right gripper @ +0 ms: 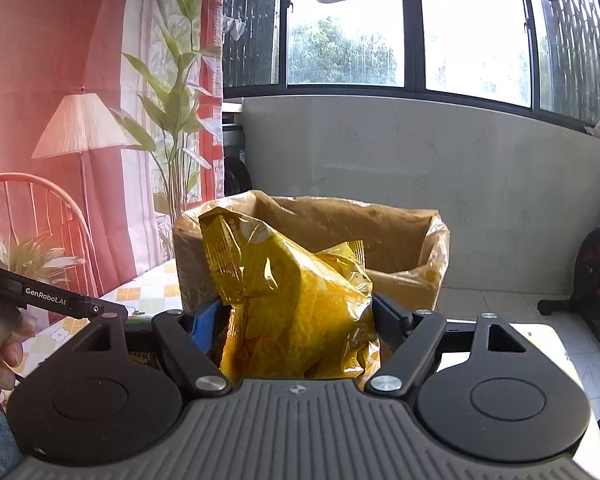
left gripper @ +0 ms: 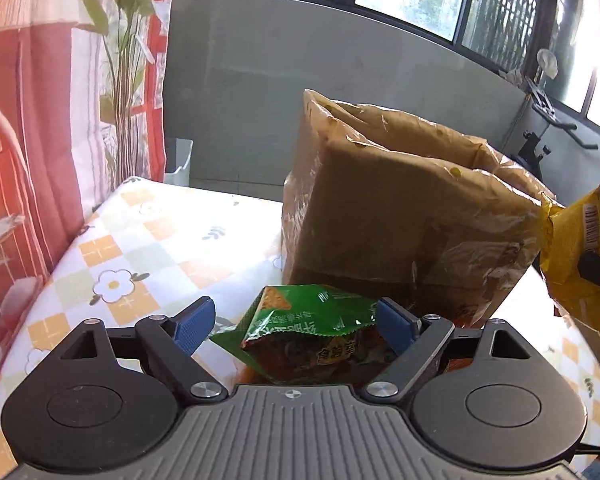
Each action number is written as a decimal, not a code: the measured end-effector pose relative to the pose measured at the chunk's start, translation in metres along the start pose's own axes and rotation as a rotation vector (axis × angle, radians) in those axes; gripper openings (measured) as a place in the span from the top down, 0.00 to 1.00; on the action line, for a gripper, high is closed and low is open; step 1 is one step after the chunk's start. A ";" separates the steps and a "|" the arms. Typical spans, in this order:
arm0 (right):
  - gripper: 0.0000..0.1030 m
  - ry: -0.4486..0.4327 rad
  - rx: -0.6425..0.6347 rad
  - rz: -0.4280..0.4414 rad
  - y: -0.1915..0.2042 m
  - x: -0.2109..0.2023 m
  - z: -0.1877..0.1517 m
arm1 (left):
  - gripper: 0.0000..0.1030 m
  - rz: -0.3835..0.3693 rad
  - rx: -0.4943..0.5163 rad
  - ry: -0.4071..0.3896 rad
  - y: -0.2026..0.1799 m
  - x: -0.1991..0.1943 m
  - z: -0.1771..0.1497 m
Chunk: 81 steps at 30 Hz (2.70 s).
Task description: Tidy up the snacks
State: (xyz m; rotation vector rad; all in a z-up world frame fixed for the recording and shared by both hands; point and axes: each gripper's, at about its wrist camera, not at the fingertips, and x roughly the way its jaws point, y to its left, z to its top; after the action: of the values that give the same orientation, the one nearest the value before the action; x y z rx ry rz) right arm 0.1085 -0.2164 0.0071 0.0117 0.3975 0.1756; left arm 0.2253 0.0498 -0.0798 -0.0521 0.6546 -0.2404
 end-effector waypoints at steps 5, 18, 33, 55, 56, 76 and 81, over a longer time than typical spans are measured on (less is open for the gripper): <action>0.24 0.068 0.046 0.013 -0.004 0.008 -0.013 | 0.14 0.006 0.158 -0.016 -0.010 -0.004 -0.013; 0.24 0.172 0.066 0.032 0.001 0.033 -0.032 | 0.15 -0.015 0.284 -0.100 0.003 0.022 -0.036; 0.24 0.210 0.064 0.020 -0.004 0.042 -0.032 | 0.13 -0.069 0.259 -0.067 0.006 0.072 -0.024; 0.24 0.213 0.038 0.036 -0.001 0.045 -0.032 | 0.33 -0.094 0.253 -0.010 -0.002 0.085 -0.023; 0.24 0.210 0.041 0.036 -0.001 0.044 -0.032 | 0.33 -0.100 0.247 -0.015 -0.001 0.079 -0.022; 0.24 -0.030 0.051 0.070 -0.005 0.001 0.015 | 0.33 -0.065 0.253 -0.245 -0.019 -0.047 0.039; 0.24 -0.114 0.054 0.084 -0.014 -0.008 0.040 | 0.33 -0.093 0.243 -0.306 -0.035 -0.051 0.066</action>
State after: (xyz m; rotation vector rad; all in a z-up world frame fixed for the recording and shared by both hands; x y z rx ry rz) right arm 0.1187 -0.2306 0.0468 0.0917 0.2877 0.2462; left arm 0.2192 0.0265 0.0077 0.1127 0.3160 -0.3916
